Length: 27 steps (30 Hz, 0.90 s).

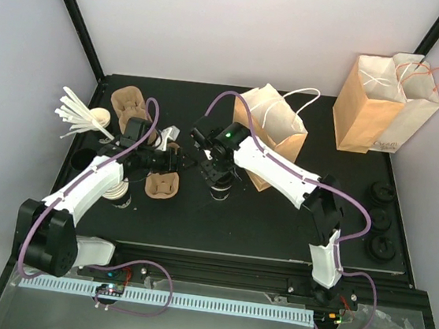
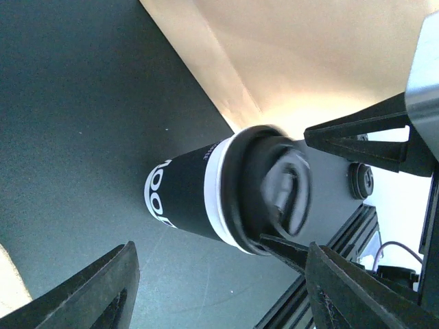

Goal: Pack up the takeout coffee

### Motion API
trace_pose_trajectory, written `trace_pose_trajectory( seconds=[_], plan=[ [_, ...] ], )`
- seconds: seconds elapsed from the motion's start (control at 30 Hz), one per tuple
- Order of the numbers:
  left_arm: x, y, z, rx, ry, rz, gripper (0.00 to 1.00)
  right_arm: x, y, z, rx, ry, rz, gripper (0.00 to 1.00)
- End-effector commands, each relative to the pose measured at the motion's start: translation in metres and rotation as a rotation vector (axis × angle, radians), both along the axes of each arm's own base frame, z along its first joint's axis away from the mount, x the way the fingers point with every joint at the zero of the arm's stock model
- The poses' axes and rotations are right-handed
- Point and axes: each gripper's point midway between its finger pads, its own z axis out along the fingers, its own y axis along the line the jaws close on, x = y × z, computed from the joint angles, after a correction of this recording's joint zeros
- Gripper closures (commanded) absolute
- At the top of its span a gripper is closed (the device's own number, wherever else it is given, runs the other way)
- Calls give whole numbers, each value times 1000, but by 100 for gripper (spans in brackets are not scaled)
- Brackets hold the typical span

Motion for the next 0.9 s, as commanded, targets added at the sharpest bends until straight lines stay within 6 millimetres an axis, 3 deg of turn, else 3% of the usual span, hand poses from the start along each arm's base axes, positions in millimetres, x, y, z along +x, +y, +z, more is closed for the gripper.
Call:
trace_pose_trajectory(
  seconds=[0.0,0.37,0.67,0.87],
  plan=[
    [0,-6,2,-18,-16,-30,31,2,9,-6,27,31,25,18],
    [0,-7,3,-22,-12,-32,30,2,10,-5,73,72,29,15],
    [0,-19,-4,-33,14,-57,31,-10,10,44,240,14,25,15],
    [0,-33,-4,-56,17,-81,31,-11,3,34,297,-27,-28,14]
  ],
)
